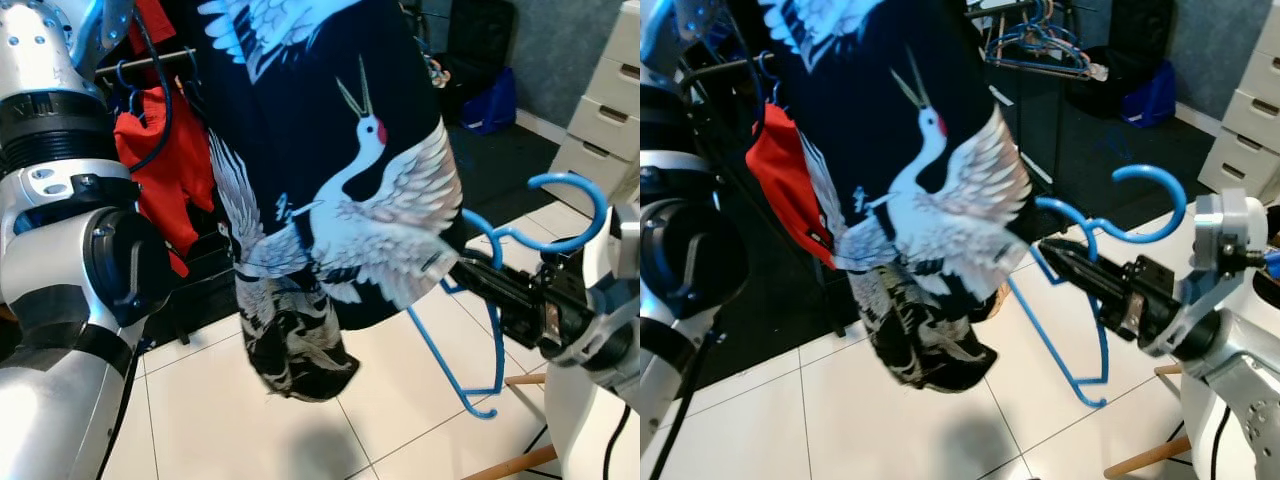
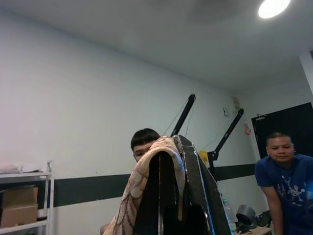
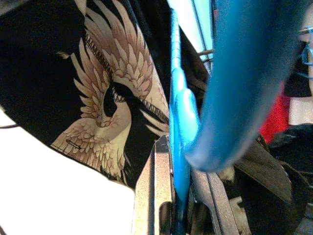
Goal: Hang hanger
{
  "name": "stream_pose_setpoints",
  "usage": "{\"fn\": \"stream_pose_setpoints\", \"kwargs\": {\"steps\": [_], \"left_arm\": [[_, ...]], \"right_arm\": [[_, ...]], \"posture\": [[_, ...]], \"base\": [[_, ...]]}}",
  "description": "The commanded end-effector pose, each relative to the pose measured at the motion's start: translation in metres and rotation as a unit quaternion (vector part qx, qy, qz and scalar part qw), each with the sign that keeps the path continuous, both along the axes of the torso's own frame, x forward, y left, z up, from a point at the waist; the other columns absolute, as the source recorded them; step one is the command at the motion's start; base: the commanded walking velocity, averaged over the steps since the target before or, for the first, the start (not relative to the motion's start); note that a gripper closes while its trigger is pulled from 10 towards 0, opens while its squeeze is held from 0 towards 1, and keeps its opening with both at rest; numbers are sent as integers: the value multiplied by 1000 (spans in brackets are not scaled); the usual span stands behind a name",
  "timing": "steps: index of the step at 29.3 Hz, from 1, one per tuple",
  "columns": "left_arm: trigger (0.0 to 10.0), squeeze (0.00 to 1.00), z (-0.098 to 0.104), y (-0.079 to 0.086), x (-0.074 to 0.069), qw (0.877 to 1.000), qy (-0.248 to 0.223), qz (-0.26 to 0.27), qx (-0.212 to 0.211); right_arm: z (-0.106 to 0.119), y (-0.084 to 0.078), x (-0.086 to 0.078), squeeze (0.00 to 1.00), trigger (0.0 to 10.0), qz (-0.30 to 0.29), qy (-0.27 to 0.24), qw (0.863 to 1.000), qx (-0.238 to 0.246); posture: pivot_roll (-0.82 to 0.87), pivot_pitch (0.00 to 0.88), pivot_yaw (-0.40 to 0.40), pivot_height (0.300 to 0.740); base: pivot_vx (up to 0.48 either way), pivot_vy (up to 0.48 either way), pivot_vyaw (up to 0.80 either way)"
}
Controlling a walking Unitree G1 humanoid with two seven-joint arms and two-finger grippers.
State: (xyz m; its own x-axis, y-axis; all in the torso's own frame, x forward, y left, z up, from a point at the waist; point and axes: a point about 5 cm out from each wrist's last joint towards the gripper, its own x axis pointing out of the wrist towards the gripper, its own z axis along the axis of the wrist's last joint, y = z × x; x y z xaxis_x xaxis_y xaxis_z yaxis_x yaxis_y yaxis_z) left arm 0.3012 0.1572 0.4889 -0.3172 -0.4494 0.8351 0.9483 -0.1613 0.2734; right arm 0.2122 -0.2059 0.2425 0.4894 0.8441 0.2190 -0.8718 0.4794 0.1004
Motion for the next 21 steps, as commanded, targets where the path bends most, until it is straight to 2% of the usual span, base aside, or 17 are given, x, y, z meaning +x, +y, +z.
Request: {"fn": "stream_pose_setpoints", "kwargs": {"steps": [1, 5, 12, 14, 17, 20, 21], "left_arm": [[10000, 0, 4, 5, -8, 1000, -25, -9, -10], [10000, 0, 4, 5, -10, 1000, -29, -12, -5], [10000, 0, 5, 5, -12, 999, -31, -14, -2], [10000, 0, 6, 4, -14, 999, -36, -9, 3], [10000, 0, 8, 4, -14, 999, -38, -3, 3], [10000, 0, 14, 6, -14, 999, -41, 12, 1], [10000, 0, 14, 6, -14, 999, -41, 12, 1]], "right_arm": [[1, 6, -6, 0, 10000, 29, 0, 1000, -5], [-3, 3, -15, 0, 10000, 50, 10, 999, -8], [-4, 1, -19, 0, 10000, 57, 15, 998, -10], [-7, -9, -22, 0, 10000, 46, 23, 999, -16], [-9, -16, -25, 0, 10000, 39, 32, 998, -23], [-18, -34, -41, 0, 10000, 25, 72, 996, -40], [-18, -34, -41, 0, 10000, 25, 72, 996, -40]], "posture": [[-47, 87, 119, 740], [-47, 85, 121, 740], [-47, 82, 122, 740], [-45, 81, 121, 740], [-42, 80, 119, 740], [-38, 80, 112, 740], [-38, 80, 112, 740]], "base": [[0, 0, 0], [0, 0, 0], [0, 0, 0], [0, 0, 0], [0, 0, 0], [0, 0, 0], [0, 0, 0]]}}
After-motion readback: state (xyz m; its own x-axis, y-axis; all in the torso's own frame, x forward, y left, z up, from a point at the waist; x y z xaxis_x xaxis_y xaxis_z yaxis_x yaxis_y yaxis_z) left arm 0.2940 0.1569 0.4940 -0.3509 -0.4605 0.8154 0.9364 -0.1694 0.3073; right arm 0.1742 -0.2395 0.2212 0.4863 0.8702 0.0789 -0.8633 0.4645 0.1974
